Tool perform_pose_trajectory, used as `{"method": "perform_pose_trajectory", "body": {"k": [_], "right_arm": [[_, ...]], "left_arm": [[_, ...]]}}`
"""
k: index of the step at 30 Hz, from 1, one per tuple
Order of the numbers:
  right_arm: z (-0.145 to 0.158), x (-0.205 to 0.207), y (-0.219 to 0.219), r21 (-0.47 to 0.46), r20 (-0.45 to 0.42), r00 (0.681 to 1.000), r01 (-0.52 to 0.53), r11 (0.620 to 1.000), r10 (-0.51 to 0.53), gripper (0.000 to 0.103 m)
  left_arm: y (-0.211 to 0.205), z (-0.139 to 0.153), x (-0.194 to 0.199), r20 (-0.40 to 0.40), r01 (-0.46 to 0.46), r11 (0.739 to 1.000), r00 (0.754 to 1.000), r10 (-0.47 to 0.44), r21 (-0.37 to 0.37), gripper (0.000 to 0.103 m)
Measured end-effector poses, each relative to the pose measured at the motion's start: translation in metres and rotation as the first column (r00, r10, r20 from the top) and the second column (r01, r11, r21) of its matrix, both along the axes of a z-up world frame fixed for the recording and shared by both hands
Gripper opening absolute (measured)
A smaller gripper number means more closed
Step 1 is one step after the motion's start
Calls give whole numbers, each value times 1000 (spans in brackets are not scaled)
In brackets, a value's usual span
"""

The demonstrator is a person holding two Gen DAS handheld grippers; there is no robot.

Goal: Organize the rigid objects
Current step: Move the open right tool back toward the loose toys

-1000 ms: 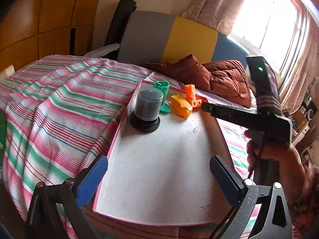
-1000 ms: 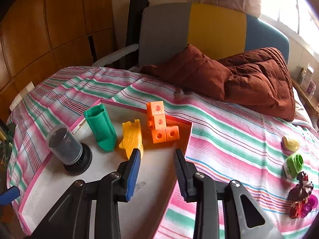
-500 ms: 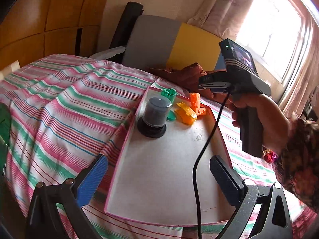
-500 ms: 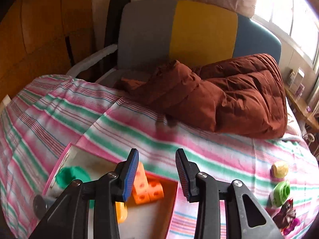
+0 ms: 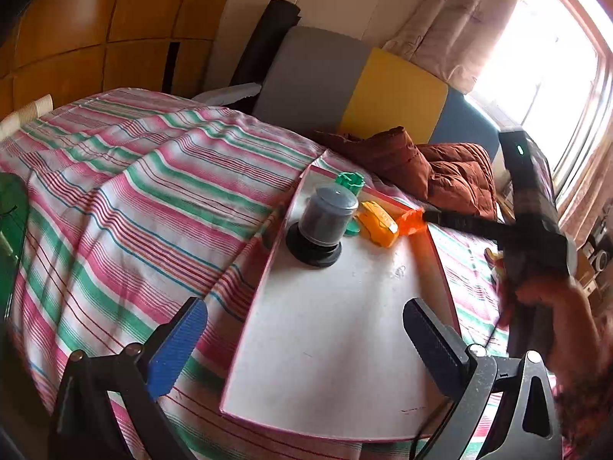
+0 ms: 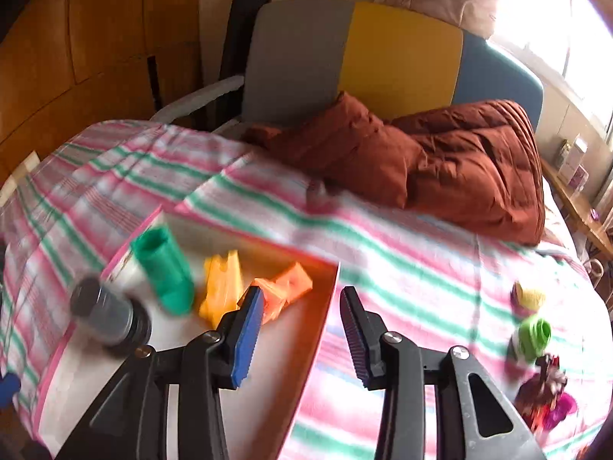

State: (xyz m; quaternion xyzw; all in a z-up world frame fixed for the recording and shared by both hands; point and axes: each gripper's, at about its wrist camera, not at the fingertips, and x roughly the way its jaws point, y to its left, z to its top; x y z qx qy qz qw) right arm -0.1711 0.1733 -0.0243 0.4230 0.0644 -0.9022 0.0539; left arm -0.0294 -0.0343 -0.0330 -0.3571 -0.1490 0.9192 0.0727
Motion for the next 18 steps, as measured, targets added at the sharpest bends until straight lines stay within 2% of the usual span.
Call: {"method": "perform_pose_trajectory", "body": {"k": [8,13,18], "right_arm": [[-11,69,24,-124,-10,1000,15,992,-16,41],[-20,110,57,-167,1,994,105,980,-107,42],[-32,142,95,-147,16,976,216,965,-217,42]], "left_arm": [[18,7,9,-30,59,998,998,-59,-14,103],[34,8,15,-31,118,993,992,-118,-26,103],[55,10,26,-53,213,977,975,-214,-25,103]]}}
